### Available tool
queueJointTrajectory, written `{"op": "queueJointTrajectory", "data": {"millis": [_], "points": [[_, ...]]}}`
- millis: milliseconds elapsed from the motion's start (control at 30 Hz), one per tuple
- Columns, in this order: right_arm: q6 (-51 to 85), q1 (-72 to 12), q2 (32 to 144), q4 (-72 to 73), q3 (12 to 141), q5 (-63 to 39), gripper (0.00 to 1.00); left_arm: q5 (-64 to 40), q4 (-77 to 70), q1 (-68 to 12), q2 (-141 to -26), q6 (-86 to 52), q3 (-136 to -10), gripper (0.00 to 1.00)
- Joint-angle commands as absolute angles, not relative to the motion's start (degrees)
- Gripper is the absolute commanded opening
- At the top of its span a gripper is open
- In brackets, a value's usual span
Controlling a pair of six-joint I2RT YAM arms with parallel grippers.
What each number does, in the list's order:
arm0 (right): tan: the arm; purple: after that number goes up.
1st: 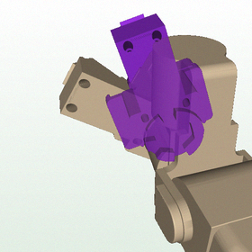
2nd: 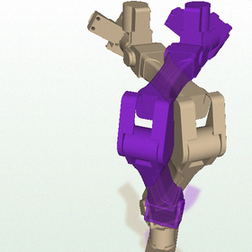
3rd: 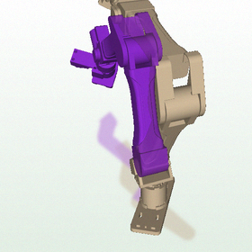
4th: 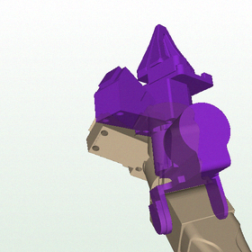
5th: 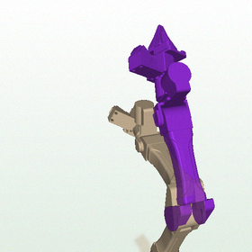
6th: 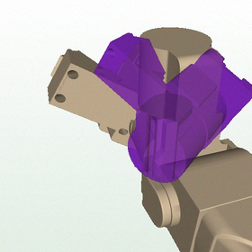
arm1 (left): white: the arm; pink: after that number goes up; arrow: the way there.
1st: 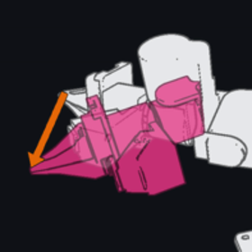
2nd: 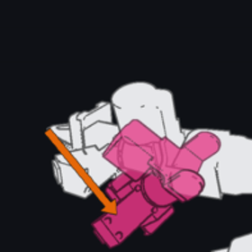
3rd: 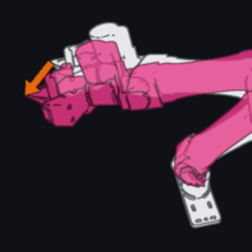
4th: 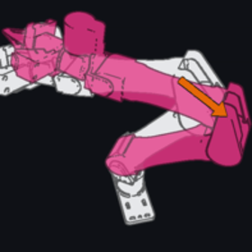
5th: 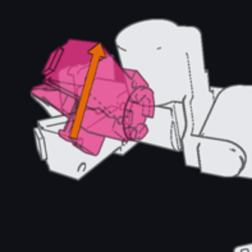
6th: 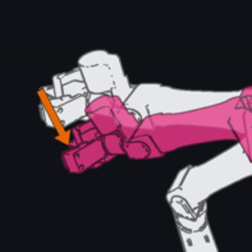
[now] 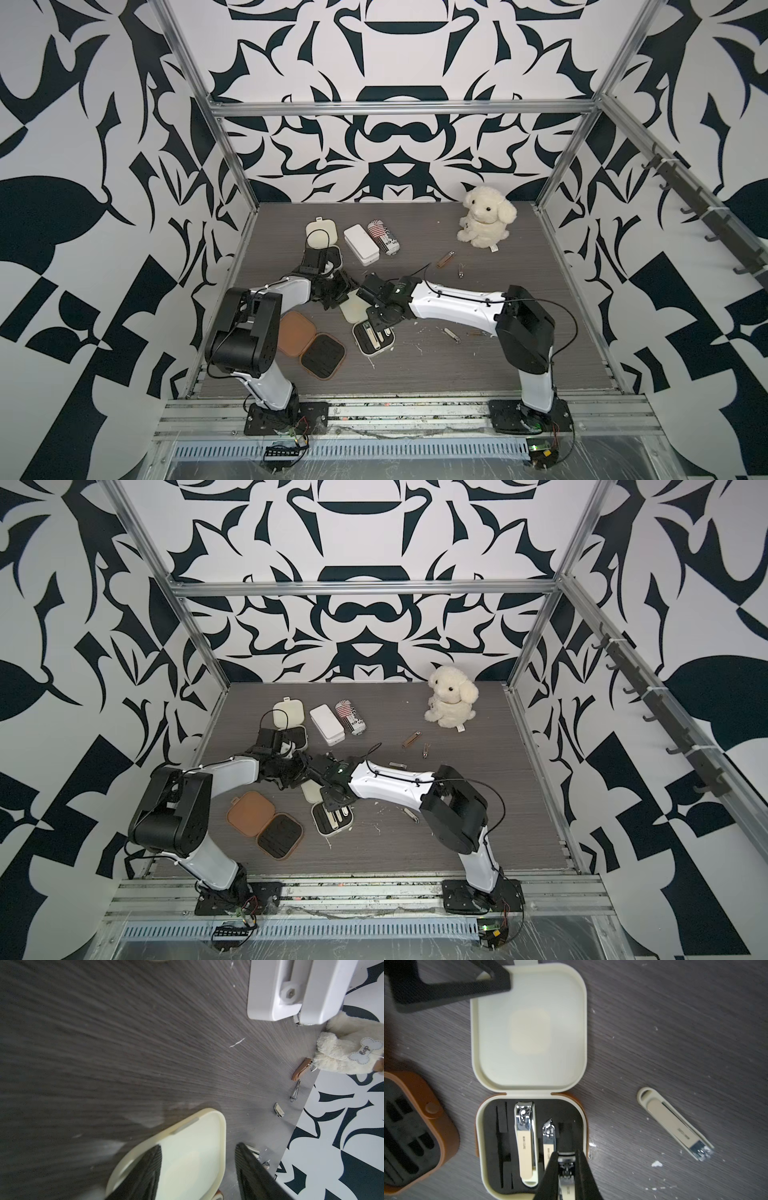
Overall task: Organize nail clipper sets
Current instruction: Place the nail clipper in the storage box.
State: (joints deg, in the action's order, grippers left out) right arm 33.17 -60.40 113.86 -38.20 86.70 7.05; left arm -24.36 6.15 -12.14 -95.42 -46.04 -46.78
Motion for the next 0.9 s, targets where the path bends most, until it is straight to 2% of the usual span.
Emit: {"op": "queueJointTrajectory", "data": {"millis": [0,867], "points": [[32.17,-60.47,114.44,-36.84,89.92,8.35,0.07,-22.64,9.47,-12.13,-96.44,-45.58,-44.96,0.61],[32.01,-59.11,116.52,-34.59,87.05,8.00,0.06,-22.60,9.18,-12.13,-96.82,-45.61,-44.73,0.61]]}}
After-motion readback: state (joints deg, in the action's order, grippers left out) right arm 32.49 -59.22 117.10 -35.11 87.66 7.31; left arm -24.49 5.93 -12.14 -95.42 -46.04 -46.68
